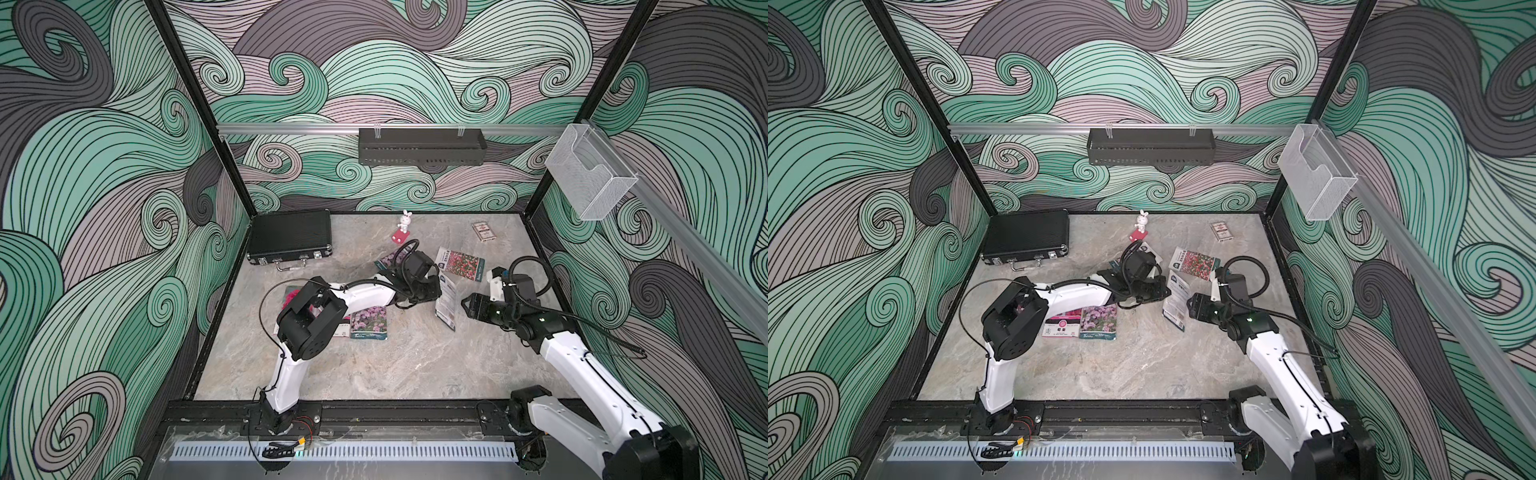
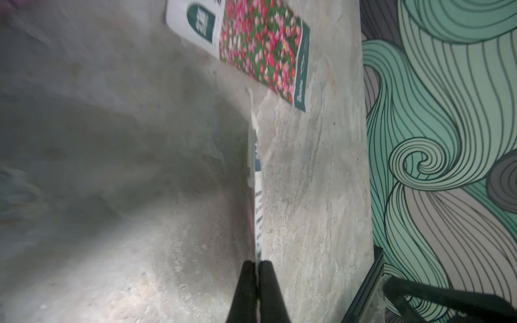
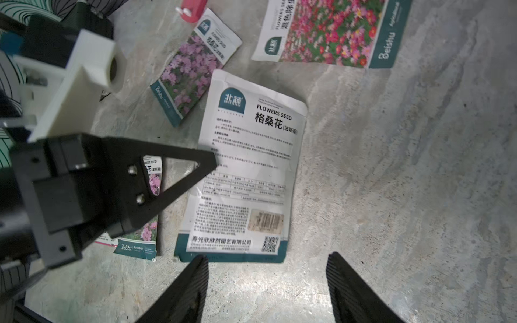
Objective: Arrange the seed packets in a row
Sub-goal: Pick up the seed packet from the center of the board.
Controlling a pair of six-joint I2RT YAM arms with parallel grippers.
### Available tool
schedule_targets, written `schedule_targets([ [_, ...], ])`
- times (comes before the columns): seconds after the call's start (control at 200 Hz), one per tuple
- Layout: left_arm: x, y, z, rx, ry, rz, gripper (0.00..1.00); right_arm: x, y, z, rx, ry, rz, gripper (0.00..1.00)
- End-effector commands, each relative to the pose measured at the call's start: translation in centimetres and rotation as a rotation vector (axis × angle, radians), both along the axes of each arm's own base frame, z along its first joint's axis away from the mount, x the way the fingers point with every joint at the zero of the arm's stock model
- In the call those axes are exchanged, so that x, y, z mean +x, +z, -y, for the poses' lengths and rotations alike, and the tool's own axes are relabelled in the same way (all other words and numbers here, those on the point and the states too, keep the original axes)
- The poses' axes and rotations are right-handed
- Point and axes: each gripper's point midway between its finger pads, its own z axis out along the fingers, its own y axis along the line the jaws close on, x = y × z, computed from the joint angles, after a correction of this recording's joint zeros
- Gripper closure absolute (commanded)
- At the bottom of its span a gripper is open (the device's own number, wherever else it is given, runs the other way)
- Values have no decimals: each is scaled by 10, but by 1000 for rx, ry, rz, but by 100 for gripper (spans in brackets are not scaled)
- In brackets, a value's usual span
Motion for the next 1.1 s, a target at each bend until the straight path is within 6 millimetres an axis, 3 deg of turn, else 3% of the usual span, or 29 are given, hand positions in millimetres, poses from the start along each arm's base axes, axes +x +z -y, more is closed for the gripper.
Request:
schedule_targets([
  [0.0,11,24,-30,77,64,5,100,5,14,2,-131,16,96,32],
  [0.21,19,30,-46,130,88,-11,100,10,39,-33,-132,87,299,34],
  [0.435,21,33,-47,132,112,-21,100,5,56,-67,-177,133,520,37],
  [0.775,20,44,-45,144,83,-35,100,0,43,-92,-195,181,609,39],
  [1.096,16,40,-47,159,67,-52,99,-10,35,-109,-224,229,651,41],
])
